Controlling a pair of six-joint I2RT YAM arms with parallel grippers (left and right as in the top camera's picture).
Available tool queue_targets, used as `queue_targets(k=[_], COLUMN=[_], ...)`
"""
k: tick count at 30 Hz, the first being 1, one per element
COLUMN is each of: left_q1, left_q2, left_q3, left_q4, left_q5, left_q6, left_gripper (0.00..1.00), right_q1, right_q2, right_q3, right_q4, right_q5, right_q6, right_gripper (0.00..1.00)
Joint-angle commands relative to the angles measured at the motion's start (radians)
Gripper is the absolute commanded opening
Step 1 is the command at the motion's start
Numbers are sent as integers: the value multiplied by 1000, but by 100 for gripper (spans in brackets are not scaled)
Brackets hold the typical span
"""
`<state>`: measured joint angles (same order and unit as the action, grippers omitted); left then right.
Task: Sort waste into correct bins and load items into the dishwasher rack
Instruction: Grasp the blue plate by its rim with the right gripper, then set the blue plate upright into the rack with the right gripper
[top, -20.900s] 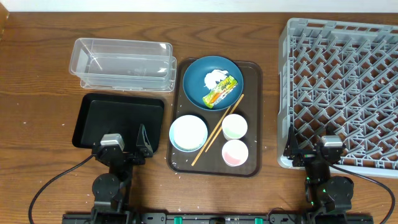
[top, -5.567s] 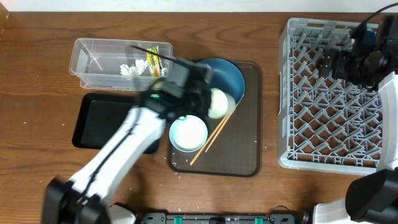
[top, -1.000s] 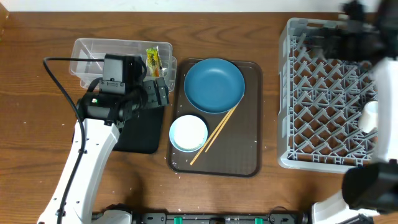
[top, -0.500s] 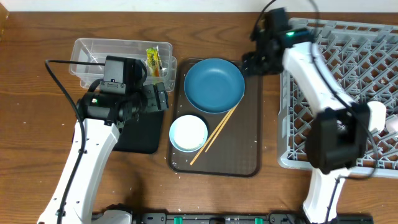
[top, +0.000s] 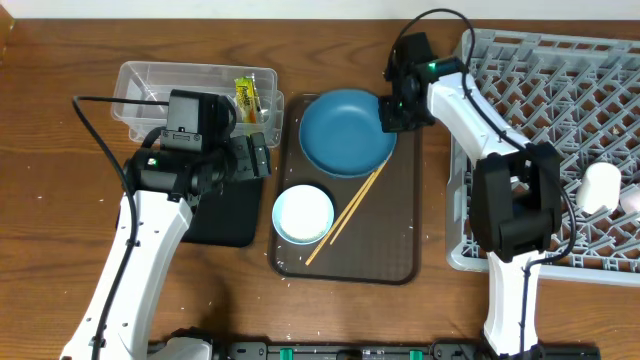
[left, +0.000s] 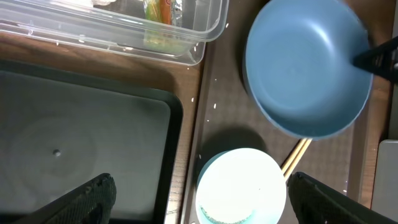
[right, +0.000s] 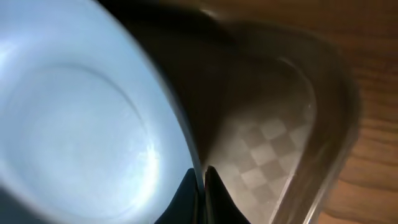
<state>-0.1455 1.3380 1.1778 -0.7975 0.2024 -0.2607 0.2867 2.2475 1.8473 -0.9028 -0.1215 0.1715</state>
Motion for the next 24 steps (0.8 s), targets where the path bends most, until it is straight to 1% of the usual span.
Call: queue_targets(k=[1,3,5,8,12,15,18,24], left_q1=[4,4,4,4,4,4,4,4], left_q2=[3,3,3,3,3,3,3,3], left_q3=[6,6,6,6,6,6,6,6], left_q4=[-3,-3,-3,-3,-1,-1,-2,-2], left_q5=[-13,-13,-13,-13,-13,-13,-13,-13], left_q6=[14,14,14,14,13,13,14,13], left_gripper=[91,91,91,91,91,91,91,91], right_q1=[-56,-89,-130,-188,-278,-345,-415,-537], right_q2=[-105,-153,-218,-306,-391,-413,-411,-396], right_q3=[91,121,143,146,146,146,146,146], right_q4=[-16,-26,-27,-1,56,105,170,290], right_q5=[24,43,101,238,466,603,777,900], right_q6=[-30,-51,-81,-153,-287,-382,-407,-459], right_gripper=[1,1,1,1,1,1,1,1])
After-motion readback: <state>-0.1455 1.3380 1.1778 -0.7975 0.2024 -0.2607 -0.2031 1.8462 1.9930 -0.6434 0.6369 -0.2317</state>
